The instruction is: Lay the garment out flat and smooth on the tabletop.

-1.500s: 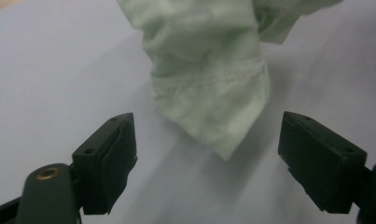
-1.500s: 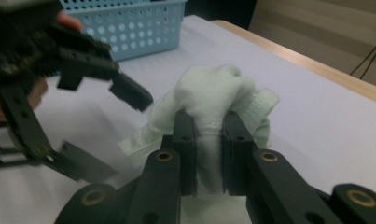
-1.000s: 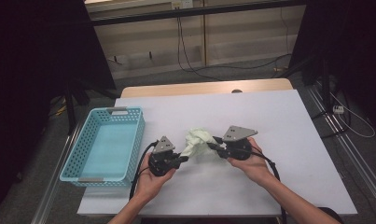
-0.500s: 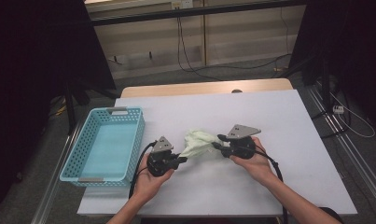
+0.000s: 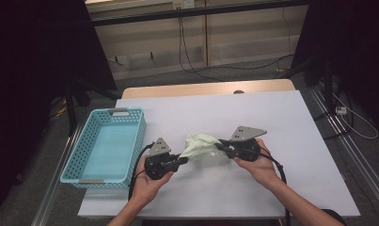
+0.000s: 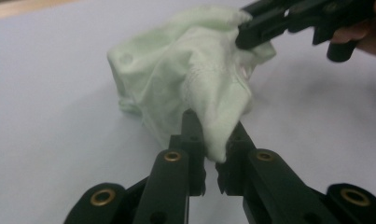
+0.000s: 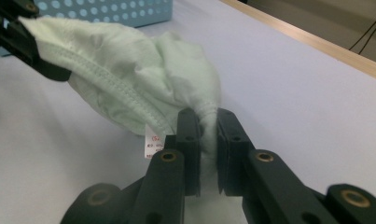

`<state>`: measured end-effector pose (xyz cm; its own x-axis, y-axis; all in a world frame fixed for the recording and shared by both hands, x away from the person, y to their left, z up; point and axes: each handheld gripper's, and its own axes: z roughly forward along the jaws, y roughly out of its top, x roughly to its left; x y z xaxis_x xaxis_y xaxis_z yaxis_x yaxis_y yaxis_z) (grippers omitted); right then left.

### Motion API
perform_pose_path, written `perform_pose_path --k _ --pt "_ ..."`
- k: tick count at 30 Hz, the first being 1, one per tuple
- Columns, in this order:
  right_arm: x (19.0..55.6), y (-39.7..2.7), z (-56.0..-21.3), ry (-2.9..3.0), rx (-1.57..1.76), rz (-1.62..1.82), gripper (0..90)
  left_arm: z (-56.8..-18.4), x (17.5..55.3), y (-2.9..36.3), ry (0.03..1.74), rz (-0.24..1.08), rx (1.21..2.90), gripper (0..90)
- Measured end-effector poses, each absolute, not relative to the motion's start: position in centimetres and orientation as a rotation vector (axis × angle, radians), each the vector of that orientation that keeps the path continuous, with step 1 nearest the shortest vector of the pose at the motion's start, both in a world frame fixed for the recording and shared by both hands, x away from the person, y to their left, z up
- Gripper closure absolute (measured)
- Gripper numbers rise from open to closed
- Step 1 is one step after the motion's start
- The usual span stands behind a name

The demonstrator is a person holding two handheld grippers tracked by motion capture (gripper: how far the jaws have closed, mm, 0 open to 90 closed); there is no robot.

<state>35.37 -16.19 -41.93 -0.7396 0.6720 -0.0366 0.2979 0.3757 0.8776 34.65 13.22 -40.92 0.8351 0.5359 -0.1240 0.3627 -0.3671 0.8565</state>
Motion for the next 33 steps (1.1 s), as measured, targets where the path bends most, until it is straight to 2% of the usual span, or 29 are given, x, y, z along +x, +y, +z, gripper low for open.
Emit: perform_pose_path --k 4,9,15,18,21,22,24,27,29,33 --pt "34.8 -16.2 -41.6 2.256 0.842 1.362 82.3 -40.4 34.2 13.5 0.652 0.219 1.972 81.5" --pt "35.1 -16.3 -42.5 2.282 0.869 1.334 82.2 -41.3 34.9 13.3 0.68 0.26 1.998 66.7" --pt "35.9 -16.8 -43.2 2.277 0.901 1.305 81.8 -42.0 35.2 12.5 0.672 0.304 2.034 60.4" --pt "35.9 -16.8 -43.6 2.298 0.897 1.285 81.2 -42.0 35.2 12.3 0.67 0.298 2.042 60.3" --pt "35.9 -16.5 -43.8 2.314 0.892 1.273 78.9 -42.1 35.2 12.2 0.649 0.292 2.059 71.9" --pt "35.9 -16.5 -43.8 2.316 0.892 1.267 76.4 -42.1 35.2 12.2 0.638 0.286 2.056 79.3" --pt "36.0 -16.5 -43.9 2.316 0.897 1.267 71.2 -41.9 35.2 12.2 0.635 0.271 2.043 86.4" --pt "35.9 -16.6 -43.5 2.298 0.898 1.295 67.9 -41.2 35.1 12.3 0.639 0.261 2.018 88.3" --pt "35.7 -16.8 -43.1 2.273 0.89 1.326 68.8 -40.8 35.1 12.5 0.647 0.256 1.996 88.5" --pt "34.8 -16.6 -42.4 2.274 0.83 1.375 79.0 -40.7 35.4 12.7 0.666 0.27 1.988 88.5"
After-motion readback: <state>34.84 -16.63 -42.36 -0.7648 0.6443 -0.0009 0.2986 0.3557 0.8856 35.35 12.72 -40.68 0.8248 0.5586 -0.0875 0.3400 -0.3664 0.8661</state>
